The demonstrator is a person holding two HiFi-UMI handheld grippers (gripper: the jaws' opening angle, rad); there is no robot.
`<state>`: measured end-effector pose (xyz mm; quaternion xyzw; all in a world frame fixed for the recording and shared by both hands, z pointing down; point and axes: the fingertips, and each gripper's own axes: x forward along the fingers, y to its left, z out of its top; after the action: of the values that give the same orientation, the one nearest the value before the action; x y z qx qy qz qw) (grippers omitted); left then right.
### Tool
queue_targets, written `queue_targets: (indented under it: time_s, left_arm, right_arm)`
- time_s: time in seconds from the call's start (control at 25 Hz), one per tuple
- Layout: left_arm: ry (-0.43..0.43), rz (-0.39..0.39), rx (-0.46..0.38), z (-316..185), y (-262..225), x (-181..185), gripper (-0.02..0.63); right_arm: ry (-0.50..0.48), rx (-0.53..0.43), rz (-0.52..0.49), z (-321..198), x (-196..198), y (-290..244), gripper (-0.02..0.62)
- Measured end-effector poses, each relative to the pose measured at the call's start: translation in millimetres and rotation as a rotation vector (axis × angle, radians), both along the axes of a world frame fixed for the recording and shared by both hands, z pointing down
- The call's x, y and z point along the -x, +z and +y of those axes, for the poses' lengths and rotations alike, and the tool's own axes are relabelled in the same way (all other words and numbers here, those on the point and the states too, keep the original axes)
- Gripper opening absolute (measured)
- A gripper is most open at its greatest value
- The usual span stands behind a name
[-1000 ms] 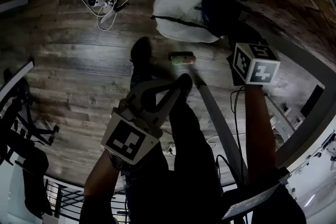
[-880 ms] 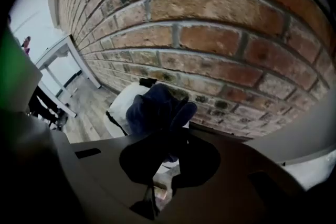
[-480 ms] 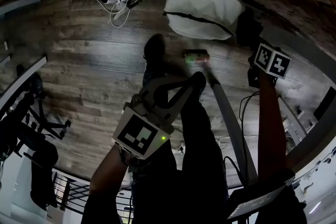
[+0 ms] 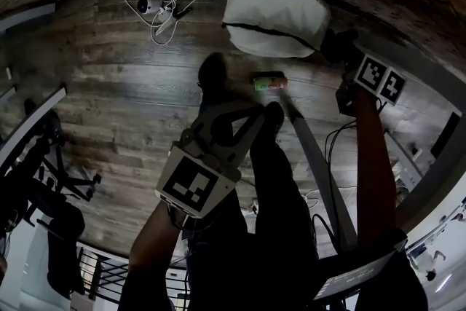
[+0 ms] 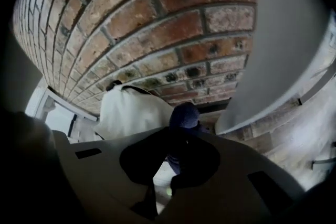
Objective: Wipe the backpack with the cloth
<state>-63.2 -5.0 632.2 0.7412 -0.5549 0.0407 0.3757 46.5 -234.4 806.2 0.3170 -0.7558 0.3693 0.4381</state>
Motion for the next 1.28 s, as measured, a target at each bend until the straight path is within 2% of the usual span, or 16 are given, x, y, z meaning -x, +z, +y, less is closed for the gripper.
queue_targets:
  time_s: [0.16,0.44,0.8,1.04,1.28]
  left_arm:
    - [-0.027,-0.001,-0.013,2,-10,14,-0.003]
    - [-0.077,0.009,-0.017,16,-14,38,-0.003]
    - [-0.186,0.044,0.016,41,-7,83,-0.003]
    - [-0.188,0.041,0.010,57,4,81,-0.003]
    - [-0.196,0.055,0.014,72,8,80,-0.003]
  right_arm:
    - [-0.067,-0.041,-0.128,-4,54,-34,0.023]
    - [-0.201,-0.093,-0.230,20,135,-83,0.023]
    - [-0.408,-0.068,-0.240,77,237,-71,0.023]
    - [-0.543,-0.025,-0.196,128,269,-39,0.023]
    - [-0.620,0.018,-0.173,165,292,-13,0.023]
